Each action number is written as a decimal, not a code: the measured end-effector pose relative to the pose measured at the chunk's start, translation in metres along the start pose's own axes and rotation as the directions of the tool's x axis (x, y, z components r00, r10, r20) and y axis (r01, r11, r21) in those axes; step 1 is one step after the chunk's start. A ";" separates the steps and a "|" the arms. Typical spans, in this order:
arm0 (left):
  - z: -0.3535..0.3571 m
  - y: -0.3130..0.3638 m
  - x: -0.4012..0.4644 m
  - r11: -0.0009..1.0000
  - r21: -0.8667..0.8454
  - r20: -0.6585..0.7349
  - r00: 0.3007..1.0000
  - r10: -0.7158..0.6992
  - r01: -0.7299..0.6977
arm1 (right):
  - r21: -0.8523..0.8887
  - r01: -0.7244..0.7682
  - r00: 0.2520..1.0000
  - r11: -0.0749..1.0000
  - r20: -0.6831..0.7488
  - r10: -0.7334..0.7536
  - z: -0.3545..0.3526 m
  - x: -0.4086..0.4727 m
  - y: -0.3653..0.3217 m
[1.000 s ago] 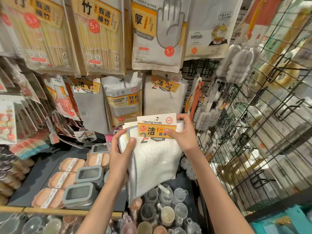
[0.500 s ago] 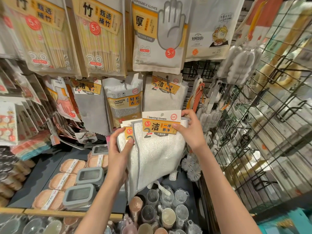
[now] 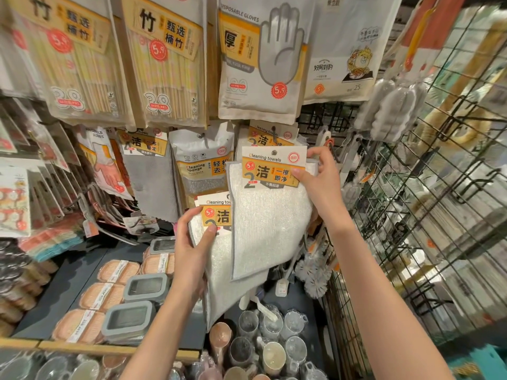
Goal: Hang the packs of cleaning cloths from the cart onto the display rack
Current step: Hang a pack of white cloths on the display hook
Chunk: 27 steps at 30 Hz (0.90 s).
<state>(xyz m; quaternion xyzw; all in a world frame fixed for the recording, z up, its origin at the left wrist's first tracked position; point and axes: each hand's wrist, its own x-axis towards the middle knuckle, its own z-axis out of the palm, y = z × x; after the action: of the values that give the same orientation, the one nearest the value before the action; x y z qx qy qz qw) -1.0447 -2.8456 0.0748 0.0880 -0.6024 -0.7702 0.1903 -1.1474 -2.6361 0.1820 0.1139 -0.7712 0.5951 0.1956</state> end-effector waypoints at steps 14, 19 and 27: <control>-0.003 0.004 0.000 1.000 0.004 -0.005 1.000 -0.013 0.013 | -0.058 -0.072 0.991 0.996 -0.117 0.064 0.016 0.030 0.013; -0.004 0.007 0.001 1.000 -0.005 -0.007 1.000 -0.030 0.030 | -0.069 -0.081 0.986 0.994 -0.149 0.070 0.018 0.035 0.018; -0.003 0.008 0.001 0.999 -0.026 -0.026 0.999 -0.044 0.044 | -0.076 -0.078 0.988 0.994 -0.137 0.067 0.023 0.040 0.025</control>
<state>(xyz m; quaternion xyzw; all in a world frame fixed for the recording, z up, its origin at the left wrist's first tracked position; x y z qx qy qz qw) -1.0431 -2.8506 0.0814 0.1089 -0.5878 -0.7806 0.1823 -1.1969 -2.6497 0.1729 0.0372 -0.7835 0.5761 0.2300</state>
